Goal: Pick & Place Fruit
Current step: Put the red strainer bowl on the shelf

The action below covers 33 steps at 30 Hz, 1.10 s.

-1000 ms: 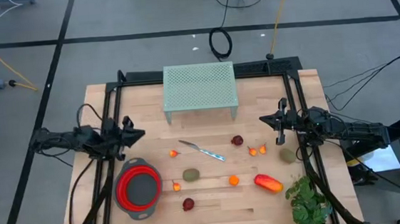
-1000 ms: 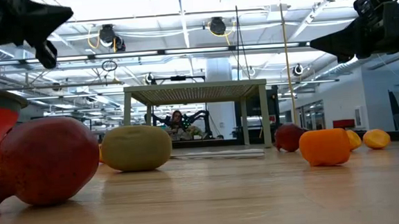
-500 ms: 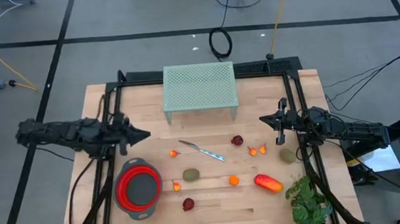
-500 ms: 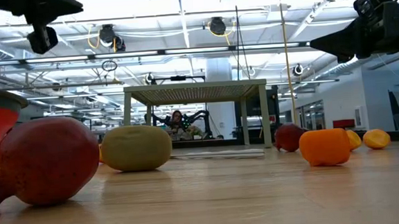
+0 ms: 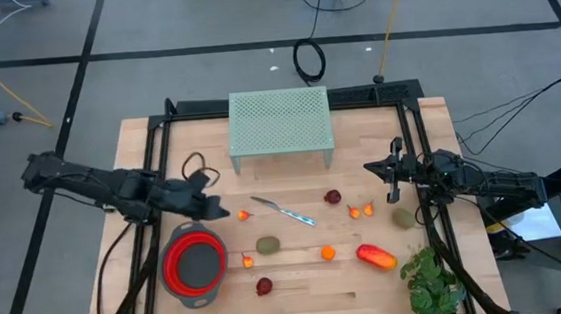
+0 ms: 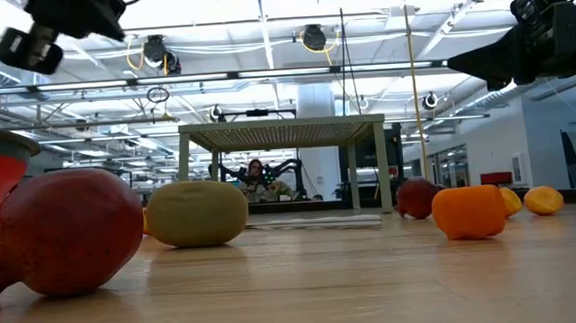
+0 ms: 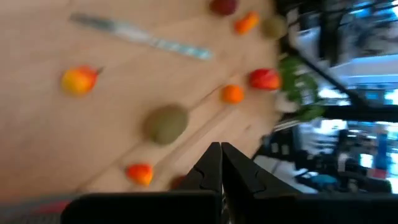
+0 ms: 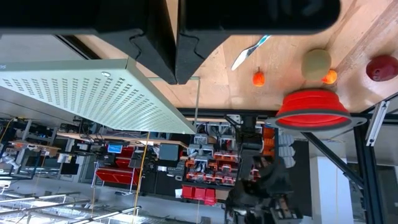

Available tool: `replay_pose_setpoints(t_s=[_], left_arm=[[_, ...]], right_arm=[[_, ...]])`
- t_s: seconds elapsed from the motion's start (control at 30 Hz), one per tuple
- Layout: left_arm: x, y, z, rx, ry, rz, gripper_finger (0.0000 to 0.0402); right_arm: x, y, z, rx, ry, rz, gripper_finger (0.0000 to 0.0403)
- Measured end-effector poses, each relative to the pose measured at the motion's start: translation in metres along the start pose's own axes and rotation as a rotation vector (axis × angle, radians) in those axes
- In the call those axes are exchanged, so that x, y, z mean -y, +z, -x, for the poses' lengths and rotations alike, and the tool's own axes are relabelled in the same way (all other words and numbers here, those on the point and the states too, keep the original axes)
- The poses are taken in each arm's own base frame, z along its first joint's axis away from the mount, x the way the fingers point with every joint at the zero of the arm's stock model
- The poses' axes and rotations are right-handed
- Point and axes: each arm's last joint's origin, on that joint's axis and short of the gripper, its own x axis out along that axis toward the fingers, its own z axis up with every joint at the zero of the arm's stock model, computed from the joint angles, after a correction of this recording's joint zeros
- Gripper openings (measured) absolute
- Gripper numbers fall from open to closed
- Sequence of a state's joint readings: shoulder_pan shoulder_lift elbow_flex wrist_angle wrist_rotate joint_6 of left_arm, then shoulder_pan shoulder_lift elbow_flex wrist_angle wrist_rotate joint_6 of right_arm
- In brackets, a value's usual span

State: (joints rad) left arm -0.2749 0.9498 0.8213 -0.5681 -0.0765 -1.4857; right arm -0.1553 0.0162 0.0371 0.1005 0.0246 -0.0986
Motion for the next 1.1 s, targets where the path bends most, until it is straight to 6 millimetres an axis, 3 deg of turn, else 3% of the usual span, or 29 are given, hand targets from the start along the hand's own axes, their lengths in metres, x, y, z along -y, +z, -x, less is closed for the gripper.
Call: replay_pose_setpoints(t_s=[0.23,0.57,1.1], left_arm=[[0.013,-0.022,-0.001,-0.070,0.305,0.120,0.0002],[-0.005,-0.068,0.005,-0.260,0.704,0.213,0.0001],[-0.027,-0.112,0.036,-0.339,0.904,0.126,0.0004]], right_arm=[[0.000,0.000,0.000,0.000,0.000,0.000,0.0000],[0.000,0.000,0.000,0.000,0.000,0.000,0.0000],[0.000,0.000,0.000,0.000,0.000,0.000,0.0000]])
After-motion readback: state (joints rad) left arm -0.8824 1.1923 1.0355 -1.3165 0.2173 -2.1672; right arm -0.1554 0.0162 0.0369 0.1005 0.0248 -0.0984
